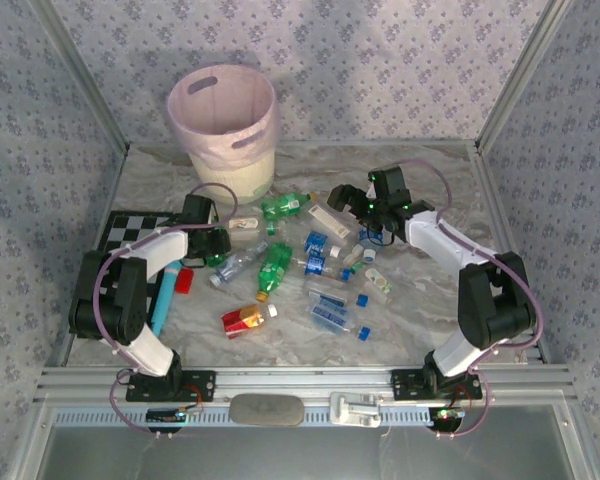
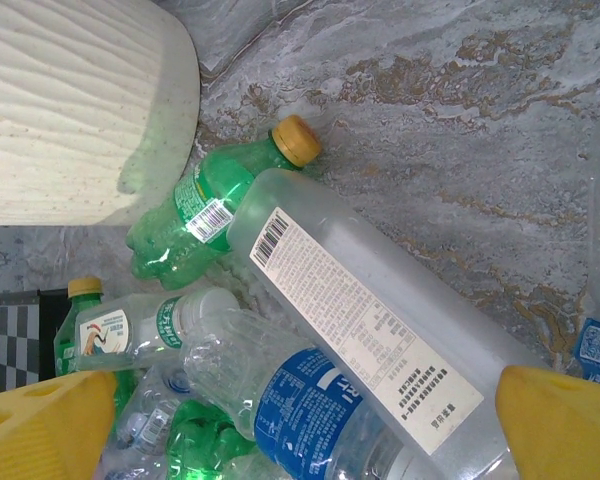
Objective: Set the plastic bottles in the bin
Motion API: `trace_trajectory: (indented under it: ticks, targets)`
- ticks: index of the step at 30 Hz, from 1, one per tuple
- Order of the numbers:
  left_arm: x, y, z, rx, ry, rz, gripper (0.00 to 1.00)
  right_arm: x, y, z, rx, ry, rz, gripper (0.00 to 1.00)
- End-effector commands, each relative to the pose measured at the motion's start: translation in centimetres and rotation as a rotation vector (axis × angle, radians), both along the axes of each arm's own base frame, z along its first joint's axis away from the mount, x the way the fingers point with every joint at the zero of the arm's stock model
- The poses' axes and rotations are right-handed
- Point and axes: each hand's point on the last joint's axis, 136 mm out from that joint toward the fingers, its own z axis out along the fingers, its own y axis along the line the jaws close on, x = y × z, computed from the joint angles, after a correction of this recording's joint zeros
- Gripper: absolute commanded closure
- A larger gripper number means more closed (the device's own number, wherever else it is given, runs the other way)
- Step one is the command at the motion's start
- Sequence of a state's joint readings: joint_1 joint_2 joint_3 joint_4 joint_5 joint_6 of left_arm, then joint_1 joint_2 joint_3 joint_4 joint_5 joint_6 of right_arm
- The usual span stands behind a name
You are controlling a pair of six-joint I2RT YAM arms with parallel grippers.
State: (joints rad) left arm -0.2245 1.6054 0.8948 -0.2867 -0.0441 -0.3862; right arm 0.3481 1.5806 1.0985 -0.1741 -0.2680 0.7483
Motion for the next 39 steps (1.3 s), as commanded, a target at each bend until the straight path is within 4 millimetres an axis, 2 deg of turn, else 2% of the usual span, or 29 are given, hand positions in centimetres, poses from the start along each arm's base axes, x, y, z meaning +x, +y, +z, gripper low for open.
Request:
trace_trajectory:
  ticks: [1,5,8,11,18,23,25,28,33,39]
  targets:
    - [0.6,0.3,2.5,0.005,-0.079,0.014,0.49,-0.1,-0.5,1.0,0.011,-0.025,-0.022,0.0]
    - [0.3,0.7,5.2,-0.001,-0.149,0.034,0.49,-0.3,-0.4,1.2,0.015,-0.028,-0.016,0.0]
    - [0.0,1.0,8.5,-0.022,-0.237,0.051,0.49,-0.6,-0.5,1.4,0.017,-0.032,-0.009,0.0]
    - [-0.3,1.2,12.9,-0.05,-0.361,0.065,0.5,-1.0,-0.5,1.6,0.017,-0.035,-0.006,0.0]
    - [-0.3,1.2,25.8,-0.132,-0.714,0.061,0.52,-1.8,-0.7,2.2,0.011,-0.042,-0.004,0.0]
    - [1.0,-0.4,33.6,-0.178,-0.871,-0.025,0.52,-2.0,-1.0,1.7,0.0,-0.049,-0.018,0.0]
    - [1.9,-1.0,36.0,-0.181,-0.922,-0.059,0.52,-2.0,-1.1,1.3,-0.004,-0.053,-0.025,0.0]
    - [4.2,-2.1,38.3,-0.168,-0.957,-0.115,0.52,-1.9,-1.3,0.7,-0.012,-0.05,-0.024,0.0]
    - [9.4,-4.3,39.7,-0.136,-0.919,-0.215,0.52,-1.6,-1.3,0.3,-0.011,-0.052,-0.008,0.0]
    - [15.0,-5.7,39.1,-0.105,-0.817,-0.28,0.52,-1.0,-1.4,0.5,-0.017,-0.062,0.014,0.0]
